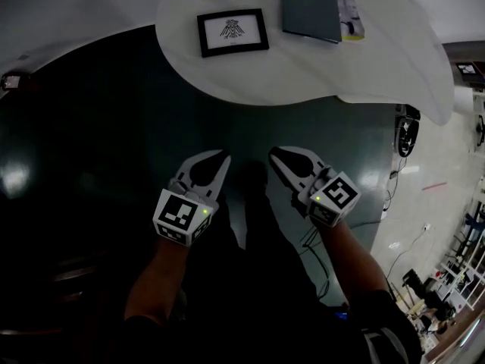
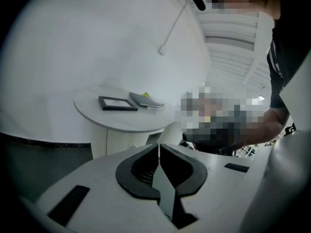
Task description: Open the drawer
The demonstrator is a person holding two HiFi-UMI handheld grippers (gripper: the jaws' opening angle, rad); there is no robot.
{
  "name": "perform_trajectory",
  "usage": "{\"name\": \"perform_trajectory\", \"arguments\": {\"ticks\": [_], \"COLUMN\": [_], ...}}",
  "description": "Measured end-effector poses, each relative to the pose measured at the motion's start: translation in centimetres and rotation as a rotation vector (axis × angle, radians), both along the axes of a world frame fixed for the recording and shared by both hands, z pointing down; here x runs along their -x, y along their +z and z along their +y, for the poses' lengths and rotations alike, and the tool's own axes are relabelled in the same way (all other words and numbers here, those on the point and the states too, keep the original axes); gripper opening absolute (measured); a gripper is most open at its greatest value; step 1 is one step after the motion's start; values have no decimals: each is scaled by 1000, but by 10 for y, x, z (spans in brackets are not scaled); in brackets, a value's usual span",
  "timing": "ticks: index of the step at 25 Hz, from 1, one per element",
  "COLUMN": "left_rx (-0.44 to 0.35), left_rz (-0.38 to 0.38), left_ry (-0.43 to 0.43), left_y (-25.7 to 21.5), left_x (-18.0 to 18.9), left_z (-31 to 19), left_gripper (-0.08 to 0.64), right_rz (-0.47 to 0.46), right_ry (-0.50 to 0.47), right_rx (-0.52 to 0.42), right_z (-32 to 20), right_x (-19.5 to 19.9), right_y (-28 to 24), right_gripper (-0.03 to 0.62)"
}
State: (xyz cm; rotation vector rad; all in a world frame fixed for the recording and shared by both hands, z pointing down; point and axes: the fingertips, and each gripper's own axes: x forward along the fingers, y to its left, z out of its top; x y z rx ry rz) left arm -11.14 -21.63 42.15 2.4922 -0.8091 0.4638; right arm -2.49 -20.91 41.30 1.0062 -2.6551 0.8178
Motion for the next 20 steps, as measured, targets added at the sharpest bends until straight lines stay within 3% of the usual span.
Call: {"name": "perform_trajectory", "arguments": {"ticks": [7,16,20], "left_rx": [-5,-86,-102], "left_rz": [-20,-43,-65], "left_ry": [-1,12,-3], "left_y": [80,142,166], "left_x": [-5,-54,-63], "left_z": [-14,-20,-46], "left_gripper": [21,21,21], "right_rz": [18,5,-7], "right_ry": [39,18,10], "right_rx": [51,8,-16], "right_z": [-10,-23,-53], "right_x": [0,-28,-31], "right_y": [83,142,159], "right_gripper": [18,18,18]}}
